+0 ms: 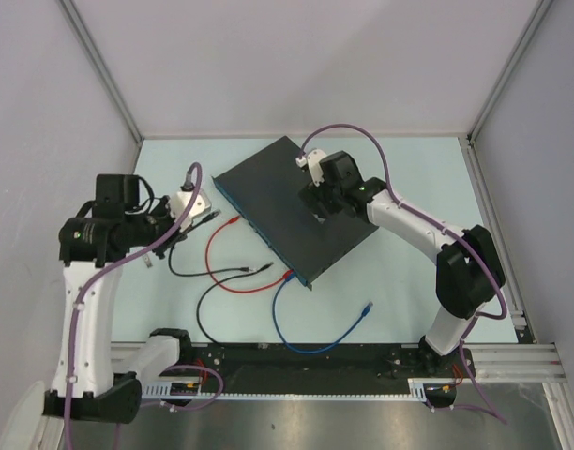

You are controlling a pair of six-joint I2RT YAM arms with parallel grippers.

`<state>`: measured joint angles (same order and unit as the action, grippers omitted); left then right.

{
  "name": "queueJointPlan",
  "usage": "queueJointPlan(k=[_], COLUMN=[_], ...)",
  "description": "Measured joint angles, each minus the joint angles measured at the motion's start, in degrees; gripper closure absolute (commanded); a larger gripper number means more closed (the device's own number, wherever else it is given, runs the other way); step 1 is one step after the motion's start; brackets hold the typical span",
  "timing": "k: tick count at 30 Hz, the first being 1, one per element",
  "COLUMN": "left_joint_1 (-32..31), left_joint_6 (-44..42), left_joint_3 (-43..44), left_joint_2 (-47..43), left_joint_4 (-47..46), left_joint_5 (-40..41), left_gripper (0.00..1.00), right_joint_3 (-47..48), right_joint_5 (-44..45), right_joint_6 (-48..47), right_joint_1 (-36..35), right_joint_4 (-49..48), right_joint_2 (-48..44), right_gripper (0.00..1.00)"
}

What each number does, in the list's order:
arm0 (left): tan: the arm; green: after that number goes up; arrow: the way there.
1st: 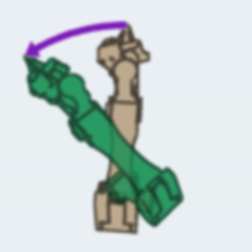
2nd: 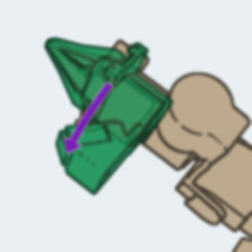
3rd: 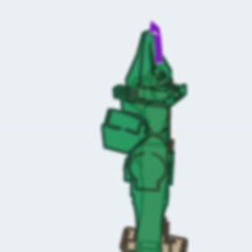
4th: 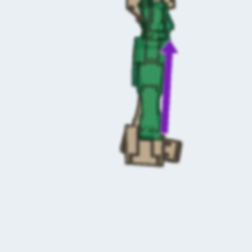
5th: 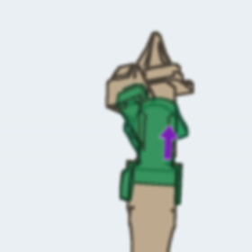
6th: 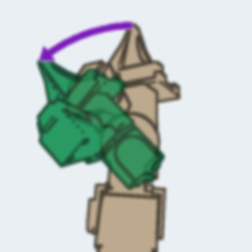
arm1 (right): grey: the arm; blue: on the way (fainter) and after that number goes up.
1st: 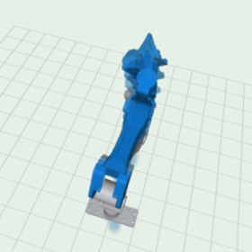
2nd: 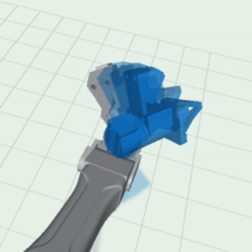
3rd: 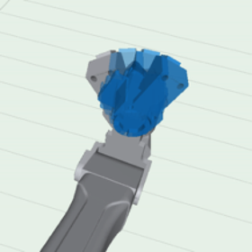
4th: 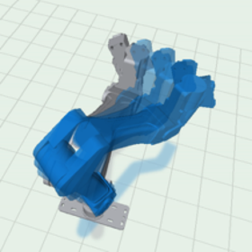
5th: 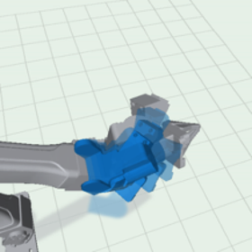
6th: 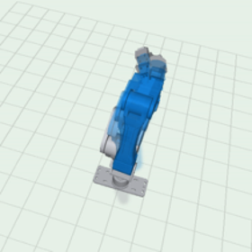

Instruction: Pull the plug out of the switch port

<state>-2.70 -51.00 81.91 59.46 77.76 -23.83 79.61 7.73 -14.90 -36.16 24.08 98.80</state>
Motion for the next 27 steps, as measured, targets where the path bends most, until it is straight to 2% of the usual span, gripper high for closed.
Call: queueJointPlan(k=[5,10,14,18,22,27], left_joint_1=[0.46,0.66,0.85,1.46,5.14,11.89], left_joint_6=[0.98,8.17,15.21,19.28,25.44,36.44], left_joint_3=[4.68,6.29,-0.07,-8.37,-15.06,-21.18], left_joint_2=[-1.09,0.39,-3.85,-10.86,-14.49,-12.09], left_joint_4=[0.15,-3.04,-14.56,-26.25,-36.35,-42.38], left_joint_5=[-1.38,-0.81,5.44,17.88,28.55,32.22], left_gripper=[1.00,1.00,1.00,1.00,1.00,1.00], right_joint_3=[-0.02,-0.09,-0.11,-0.50,-1.81,-2.62], right_joint_5=[-0.68,-1.16,-1.57,-1.73,-1.99,-2.23], right_joint_6=[-0.02,-0.04,-0.20,-0.22,-0.24,-0.24], right_joint_1=[-0.68,-2.05,-2.58,-2.34,-1.86,-1.20], right_joint_4=[0.00,0.00,0.00,-0.31,-0.42,-0.42], right_joint_2=[0.00,0.04,0.09,0.09,0.09,0.09], right_gripper=[0.05,0.05,0.05,0.05,0.05,0.06])
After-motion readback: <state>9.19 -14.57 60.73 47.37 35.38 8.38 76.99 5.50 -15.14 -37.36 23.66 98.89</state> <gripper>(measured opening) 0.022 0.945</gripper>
